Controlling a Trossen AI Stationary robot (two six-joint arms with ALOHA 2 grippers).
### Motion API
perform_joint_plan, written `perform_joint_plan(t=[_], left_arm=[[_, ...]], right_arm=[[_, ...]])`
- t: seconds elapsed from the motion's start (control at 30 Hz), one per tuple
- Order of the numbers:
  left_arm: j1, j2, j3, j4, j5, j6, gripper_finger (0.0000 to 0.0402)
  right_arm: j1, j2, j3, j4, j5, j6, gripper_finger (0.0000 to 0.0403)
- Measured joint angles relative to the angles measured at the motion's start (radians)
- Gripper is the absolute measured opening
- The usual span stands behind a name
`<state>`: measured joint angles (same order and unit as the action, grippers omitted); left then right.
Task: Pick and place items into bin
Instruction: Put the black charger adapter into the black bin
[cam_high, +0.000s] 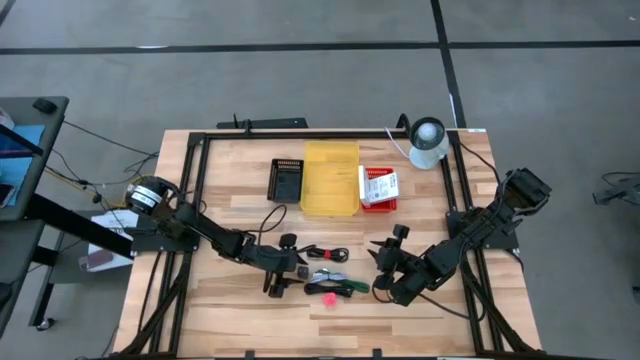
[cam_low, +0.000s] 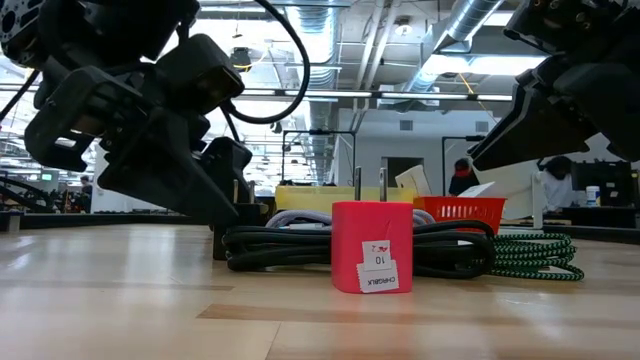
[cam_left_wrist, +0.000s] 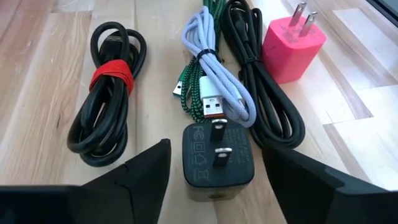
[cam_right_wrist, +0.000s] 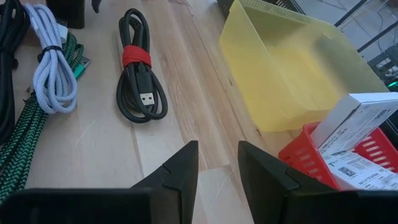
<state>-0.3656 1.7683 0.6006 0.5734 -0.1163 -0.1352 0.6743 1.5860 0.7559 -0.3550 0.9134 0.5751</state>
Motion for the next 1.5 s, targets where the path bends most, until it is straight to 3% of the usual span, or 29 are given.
perform_joint_plan(t=[0.43,0.73,1.07,1.27,1.5], left_arm=[[0.000,0.000,0.000,0.016,0.008,-0.001,0.0138],[-0.013,0.000,0.006,0.019,0.004,-0.007,0.0166],[-0.017,-0.041,0.055,-0.108,-0.007,0.020,0.0140],[-0.028,-0.135,0.086,-0.272,-0.098,0.056,0.0159],[-0.036,-0.258,0.127,-0.469,-0.269,0.128,0.0141]], right_arm=[[0.000,0.000,0.000,0.004,0.000,0.000,0.0107],[0.000,0.000,0.000,0.004,0.000,0.000,0.0107],[0.000,0.000,0.000,0.008,0.000,0.000,0.0107],[0.002,0.000,0.000,0.012,0.000,0.000,0.0107],[0.002,0.000,0.000,0.015,0.000,-0.008,0.0107]])
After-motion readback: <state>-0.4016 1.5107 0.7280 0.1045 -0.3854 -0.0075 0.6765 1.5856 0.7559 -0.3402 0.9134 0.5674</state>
